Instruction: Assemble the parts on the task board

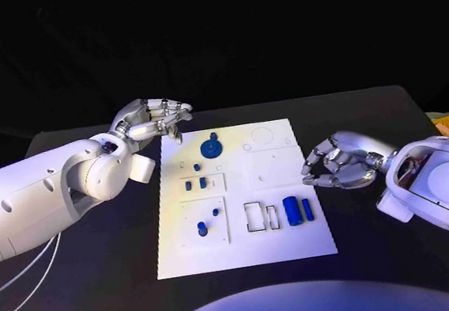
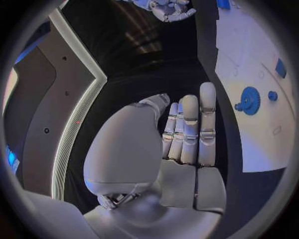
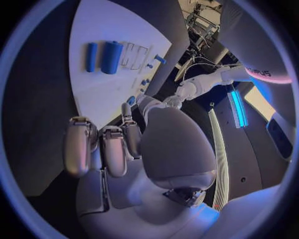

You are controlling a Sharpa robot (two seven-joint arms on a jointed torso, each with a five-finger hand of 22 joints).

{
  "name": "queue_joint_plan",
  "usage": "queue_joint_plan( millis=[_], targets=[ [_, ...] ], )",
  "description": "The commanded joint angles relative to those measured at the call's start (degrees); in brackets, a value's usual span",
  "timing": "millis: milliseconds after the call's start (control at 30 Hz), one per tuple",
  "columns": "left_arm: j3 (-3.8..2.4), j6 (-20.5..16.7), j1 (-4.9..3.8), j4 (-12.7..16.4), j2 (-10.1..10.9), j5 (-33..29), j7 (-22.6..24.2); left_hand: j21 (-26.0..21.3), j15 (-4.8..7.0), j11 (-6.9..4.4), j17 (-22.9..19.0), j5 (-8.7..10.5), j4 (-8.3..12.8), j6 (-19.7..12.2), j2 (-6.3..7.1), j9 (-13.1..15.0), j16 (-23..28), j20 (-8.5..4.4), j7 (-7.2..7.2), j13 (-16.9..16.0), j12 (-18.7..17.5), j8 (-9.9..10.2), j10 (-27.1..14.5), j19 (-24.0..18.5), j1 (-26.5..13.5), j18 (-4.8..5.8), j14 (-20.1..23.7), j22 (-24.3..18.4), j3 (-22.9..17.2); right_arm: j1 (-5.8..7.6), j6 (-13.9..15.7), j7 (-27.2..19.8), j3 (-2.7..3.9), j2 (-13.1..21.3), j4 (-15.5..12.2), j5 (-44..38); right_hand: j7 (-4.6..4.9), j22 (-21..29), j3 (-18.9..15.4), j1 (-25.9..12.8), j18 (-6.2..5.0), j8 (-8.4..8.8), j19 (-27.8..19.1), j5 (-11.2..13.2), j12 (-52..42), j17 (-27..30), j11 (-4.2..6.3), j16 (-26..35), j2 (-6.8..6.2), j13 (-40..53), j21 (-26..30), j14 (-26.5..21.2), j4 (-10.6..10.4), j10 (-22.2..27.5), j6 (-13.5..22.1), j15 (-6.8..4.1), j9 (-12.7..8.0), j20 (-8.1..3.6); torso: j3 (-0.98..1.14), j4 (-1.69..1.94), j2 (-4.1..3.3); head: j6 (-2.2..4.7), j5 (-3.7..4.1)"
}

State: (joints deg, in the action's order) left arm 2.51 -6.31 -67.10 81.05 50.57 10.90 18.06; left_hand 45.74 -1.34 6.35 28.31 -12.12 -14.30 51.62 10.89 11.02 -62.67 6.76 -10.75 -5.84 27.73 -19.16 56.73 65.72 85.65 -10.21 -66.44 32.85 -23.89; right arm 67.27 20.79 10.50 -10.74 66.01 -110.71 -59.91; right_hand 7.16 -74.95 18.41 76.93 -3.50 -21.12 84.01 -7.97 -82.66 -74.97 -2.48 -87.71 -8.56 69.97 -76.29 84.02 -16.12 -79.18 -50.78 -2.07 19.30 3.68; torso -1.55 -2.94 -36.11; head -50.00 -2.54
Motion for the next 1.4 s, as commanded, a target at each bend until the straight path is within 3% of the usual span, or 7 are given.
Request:
queue_joint_plan(
  millis=[33, 233, 533, 1033, 1400],
  targets=[
    [0.00, 0.66, -0.01, 0.07, -0.05, -0.32, 0.63, -0.37, -0.35, -0.03, 0.01, 0.24, 0.03, -0.38, 0.05, 0.09, -0.36, 0.00, 0.17, -0.05, 0.21, 0.03, -0.33, 0.29, -0.50, -0.35, 0.15, -0.07, -0.10, -0.60, -1.05, 8.38, -0.15, 0.87, -1.43, -4.31, 0.41, -5.09, -0.87, -0.95, 0.69, 0.96, 3.50, 1.20, -0.38, -10.18, -0.23, -0.50, -0.43, 1.34, -1.00, 5.00, -0.12, -0.49, -0.16, 0.31, -0.68, -0.15, -0.25, -0.31, 0.32, 0.00, 0.87],
    [0.01, 0.60, 0.00, 0.28, 0.08, -0.32, 0.69, -0.37, -0.35, -0.03, 0.01, 0.24, 0.03, -0.38, 0.05, 0.09, -0.36, 0.00, 0.17, -0.05, 0.21, 0.03, -0.33, 0.29, -0.50, -0.35, 0.15, -0.07, -0.10, -2.66, 0.53, 14.42, -0.36, 1.13, -2.23, -10.18, 0.35, -6.31, -3.09, -3.62, 0.93, 1.74, 3.64, 2.57, 0.06, -12.56, -0.26, -1.42, -1.21, 1.68, -2.39, 5.45, -0.43, -0.14, -0.89, 0.42, -1.42, 0.00, -0.36, -0.48, 0.45, 0.00, 1.09],
    [0.02, 0.57, 0.00, 0.83, 0.40, -0.33, 0.78, -0.41, -0.35, -0.03, 0.00, 0.23, 0.07, -0.38, 0.02, 0.14, -0.36, -0.01, 0.17, -0.06, 0.26, 0.00, -0.33, 0.30, -0.48, -0.35, 0.19, -0.10, -0.14, -5.25, 3.63, 17.71, -0.41, -2.52, -1.32, -14.89, 0.19, -6.93, -5.42, -5.86, 1.04, 1.87, 3.69, 1.51, 0.30, -13.55, -0.16, -1.78, -1.17, 2.35, -3.07, 5.65, -0.52, -0.20, -1.27, 0.36, -1.70, 0.01, -0.30, -0.23, 0.29, 0.00, 0.84],
    [0.02, 0.52, -0.01, 1.15, 0.68, -0.35, 0.66, -0.44, -0.35, -0.03, 0.00, 0.22, 0.11, -0.39, 0.01, 0.17, -0.37, -0.01, 0.16, -0.07, 0.29, -0.01, -0.35, 0.31, -0.48, -0.35, 0.20, -0.12, -0.16, -6.84, 5.70, 19.04, -0.40, -6.05, 0.27, -15.69, 0.24, -7.60, -6.72, -7.15, 1.21, 2.07, 3.85, 1.22, 0.09, -14.69, -0.22, -2.18, -0.26, 3.49, -3.89, 5.90, -0.56, -0.70, -1.15, 0.41, -1.91, 0.06, -0.26, -0.40, 0.35, 0.00, 0.12],
    [0.02, 0.55, -0.01, 1.25, 0.75, -0.36, 0.61, -0.44, -0.35, -0.04, 0.00, 0.21, 0.12, -0.39, -0.01, 0.17, -0.37, -0.01, 0.17, -0.07, 0.30, -0.01, -0.35, 0.31, -0.46, -0.35, 0.21, -0.12, -0.18, -7.75, 4.18, 19.27, -0.40, -8.34, 1.17, -14.83, 0.20, -7.72, -7.62, -8.12, 1.22, 1.99, 3.85, 1.20, 0.11, -14.80, -0.20, -2.21, 0.32, 3.86, -3.99, 5.93, -0.59, -0.79, -1.37, 0.43, -1.96, 0.10, -0.25, -0.39, 0.29, 0.00, 0.11]
  ],
)
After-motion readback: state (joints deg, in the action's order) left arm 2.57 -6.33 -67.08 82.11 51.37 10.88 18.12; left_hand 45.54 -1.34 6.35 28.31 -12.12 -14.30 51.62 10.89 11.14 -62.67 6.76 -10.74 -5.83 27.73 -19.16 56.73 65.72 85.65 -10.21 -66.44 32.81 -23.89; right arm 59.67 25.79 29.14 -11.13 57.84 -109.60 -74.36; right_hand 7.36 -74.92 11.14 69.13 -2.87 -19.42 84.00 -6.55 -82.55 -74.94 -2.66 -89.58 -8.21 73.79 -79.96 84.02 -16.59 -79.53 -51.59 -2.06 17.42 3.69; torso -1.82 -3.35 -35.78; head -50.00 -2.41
